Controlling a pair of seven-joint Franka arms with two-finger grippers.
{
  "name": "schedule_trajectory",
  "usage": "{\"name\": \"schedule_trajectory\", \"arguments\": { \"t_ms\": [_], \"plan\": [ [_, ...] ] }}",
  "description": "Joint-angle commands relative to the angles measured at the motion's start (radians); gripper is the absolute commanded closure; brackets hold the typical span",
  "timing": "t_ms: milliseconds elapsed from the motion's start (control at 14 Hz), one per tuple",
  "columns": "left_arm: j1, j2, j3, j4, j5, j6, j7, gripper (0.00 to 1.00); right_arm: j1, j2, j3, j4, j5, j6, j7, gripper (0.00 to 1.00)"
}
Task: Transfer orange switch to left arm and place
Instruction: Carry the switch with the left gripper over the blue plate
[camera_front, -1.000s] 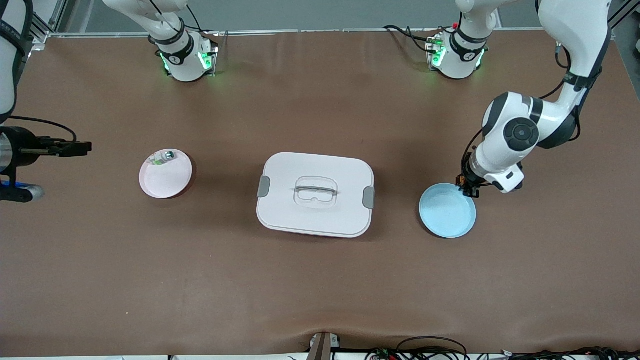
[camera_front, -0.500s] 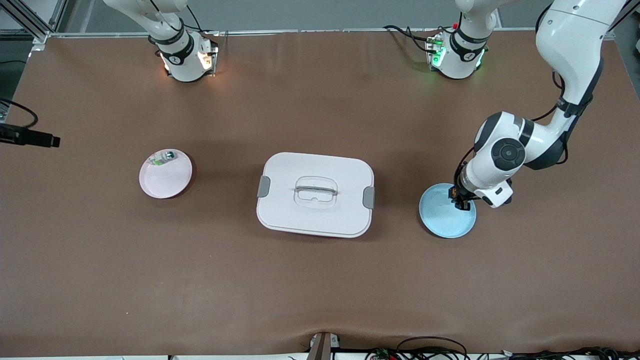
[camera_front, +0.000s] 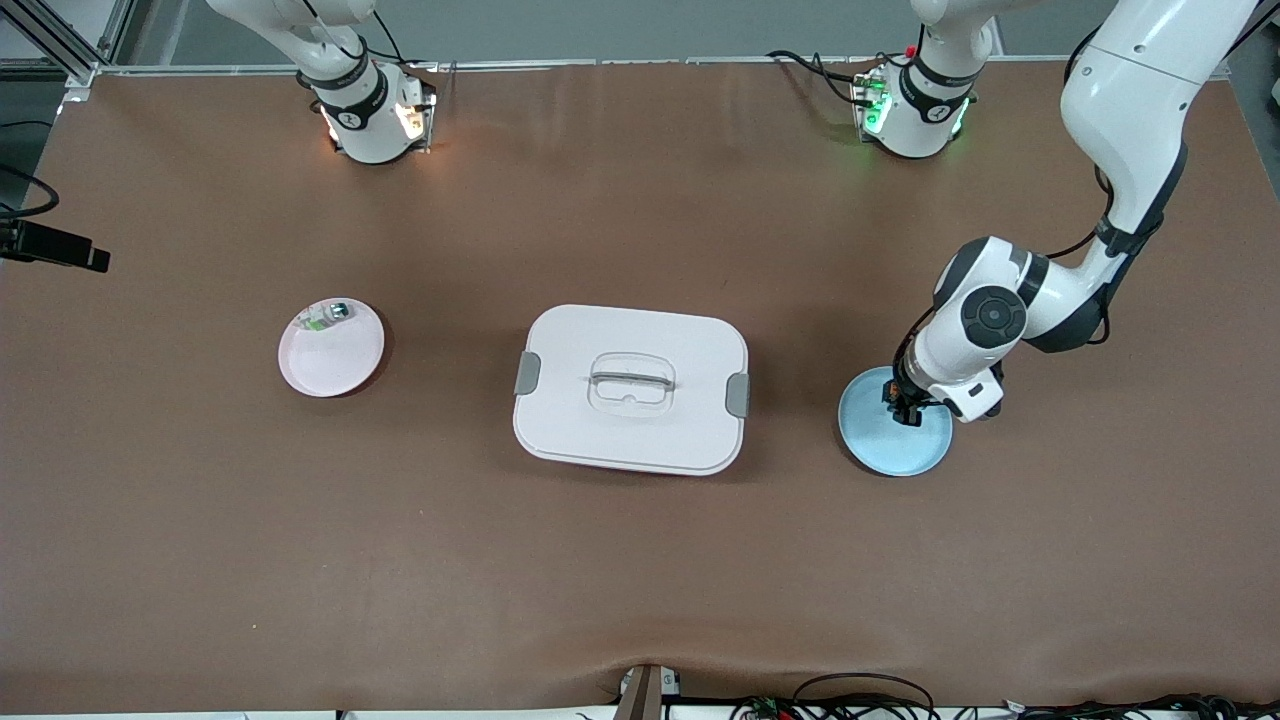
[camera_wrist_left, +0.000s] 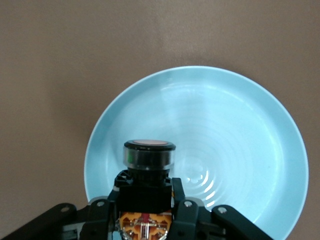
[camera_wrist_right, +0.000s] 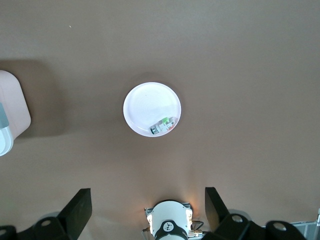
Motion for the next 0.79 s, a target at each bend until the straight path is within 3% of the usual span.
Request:
{"name": "schedule_trajectory", "arguments": {
  "t_ms": [0, 143, 286, 714],
  "plan": [
    [-0.003, 0.029, -0.004, 0.024, 0.058, 0.026, -0.050, 1.00, 0.006, -0.060, 0.006, -0.083, 0.009, 0.049, 0.008, 0.00],
    [-0.001, 0.041, -0.002, 0.026, 0.086, 0.035, -0.068, 1.00, 0.006, -0.177, 0.006, -0.259, 0.009, 0.167, 0.008, 0.00],
    [-0.001, 0.048, -0.002, 0.024, 0.104, 0.035, -0.075, 1.00, 0.006, -0.249, 0.006, -0.367, 0.010, 0.233, 0.008, 0.00],
    [-0.003, 0.055, -0.002, 0.026, 0.123, 0.035, -0.075, 0.99, 0.001, -0.252, 0.004, -0.363, 0.033, 0.264, -0.006, 0.00]
  ]
}}
